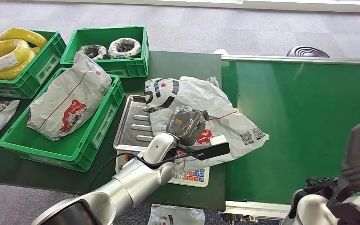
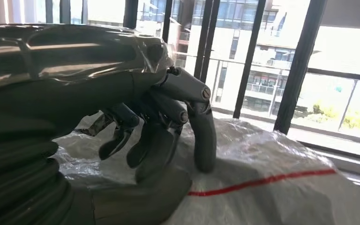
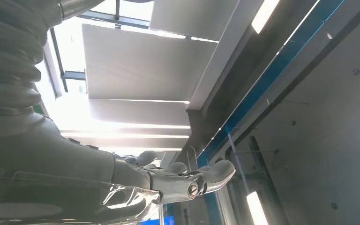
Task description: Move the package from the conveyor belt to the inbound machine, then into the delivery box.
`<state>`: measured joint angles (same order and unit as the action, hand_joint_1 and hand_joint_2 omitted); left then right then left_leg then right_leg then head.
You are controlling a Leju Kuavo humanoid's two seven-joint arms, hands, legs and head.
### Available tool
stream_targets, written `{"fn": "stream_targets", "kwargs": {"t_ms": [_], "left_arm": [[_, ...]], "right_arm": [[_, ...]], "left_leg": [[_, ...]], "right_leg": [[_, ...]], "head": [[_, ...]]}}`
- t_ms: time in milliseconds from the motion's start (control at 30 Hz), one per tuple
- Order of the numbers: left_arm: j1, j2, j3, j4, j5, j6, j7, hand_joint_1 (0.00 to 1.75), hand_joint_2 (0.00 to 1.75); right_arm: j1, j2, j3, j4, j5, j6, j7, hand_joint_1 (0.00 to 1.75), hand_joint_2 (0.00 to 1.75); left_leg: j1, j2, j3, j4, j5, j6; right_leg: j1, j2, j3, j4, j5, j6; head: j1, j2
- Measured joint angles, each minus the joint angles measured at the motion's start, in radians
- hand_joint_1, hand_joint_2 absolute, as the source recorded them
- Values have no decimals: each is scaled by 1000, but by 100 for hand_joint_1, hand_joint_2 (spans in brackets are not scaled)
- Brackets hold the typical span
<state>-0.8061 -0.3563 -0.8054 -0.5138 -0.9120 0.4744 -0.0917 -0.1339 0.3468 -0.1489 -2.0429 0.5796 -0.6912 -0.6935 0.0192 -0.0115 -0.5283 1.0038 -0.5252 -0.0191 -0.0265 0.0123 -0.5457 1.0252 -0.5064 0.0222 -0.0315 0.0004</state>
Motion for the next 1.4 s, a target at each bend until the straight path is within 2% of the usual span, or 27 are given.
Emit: {"fn": "stream_targets", "kwargs": {"t_ms": [200, 433, 633, 800, 867, 1067, 1100, 1200, 1233, 1400], "left_arm": [[0, 6, 104, -55, 66, 34, -47, 0, 175], [-30, 15, 148, -63, -12, 20, -1, 0, 175], [-56, 17, 113, -8, -132, -64, 64, 0, 175], [-53, 9, 39, 74, -240, -230, 91, 0, 175], [-41, 5, 4, 101, -263, -270, 95, 0, 175], [-39, -5, -61, 135, -283, -311, 103, 0, 175], [-39, -6, -67, 137, -283, -313, 104, 15, 175], [-40, -7, -80, 143, -283, -319, 104, 143, 175], [-40, -7, -81, 145, -281, -324, 102, 171, 175], [-34, -7, -80, 157, -249, -321, 82, 175, 175]], "right_arm": [[-3, 0, 0, 7, 1, 0, 0, 0, 175], [-5, 0, 0, 8, 1, 0, 0, 0, 175], [-6, 0, 1, 11, 3, 0, 0, 0, 175], [-6, 0, 7, 12, 8, 0, 0, 0, 175], [-6, 0, 8, 12, 8, 0, 0, 0, 175], [-6, 0, 11, 12, 6, 0, 0, 0, 175], [-6, 0, 11, 12, 5, 0, 0, 0, 175], [-6, 0, 14, 12, 5, 0, 0, 0, 175], [-6, 0, 15, 12, 4, 0, 0, 0, 175], [-6, 0, 23, 14, 0, 0, 0, 0, 175]], "left_leg": [[0, 0, 0, 0, 0, 0], [0, 0, 0, 0, 0, 0], [0, 0, 0, 0, 0, 0], [0, 0, 0, 0, 0, 0], [0, 0, 0, 0, 0, 0], [0, -1, 4, 0, 0, 0], [0, -1, 5, 0, 0, 0], [0, -1, 7, 0, 0, 0], [0, -1, 7, 0, 0, 0], [0, -1, 8, 0, 0, 0]], "right_leg": [[0, 0, 0, 0, 0, 0], [0, 0, 0, 0, 0, 0], [0, 0, 0, 0, 0, 0], [0, 0, 0, 0, 0, 0], [0, 0, 0, 0, 0, 0], [0, -1, 5, 0, 0, 0], [0, -1, 6, -1, -1, 0], [0, -1, 8, -1, -1, 0], [0, -2, 8, -1, -1, 0], [0, -2, 10, 0, 0, 0]], "head": [[0, 0], [0, 0], [0, 0], [0, 0], [0, 0], [0, 0], [0, 0], [0, 0], [0, 0], [0, 0]]}}
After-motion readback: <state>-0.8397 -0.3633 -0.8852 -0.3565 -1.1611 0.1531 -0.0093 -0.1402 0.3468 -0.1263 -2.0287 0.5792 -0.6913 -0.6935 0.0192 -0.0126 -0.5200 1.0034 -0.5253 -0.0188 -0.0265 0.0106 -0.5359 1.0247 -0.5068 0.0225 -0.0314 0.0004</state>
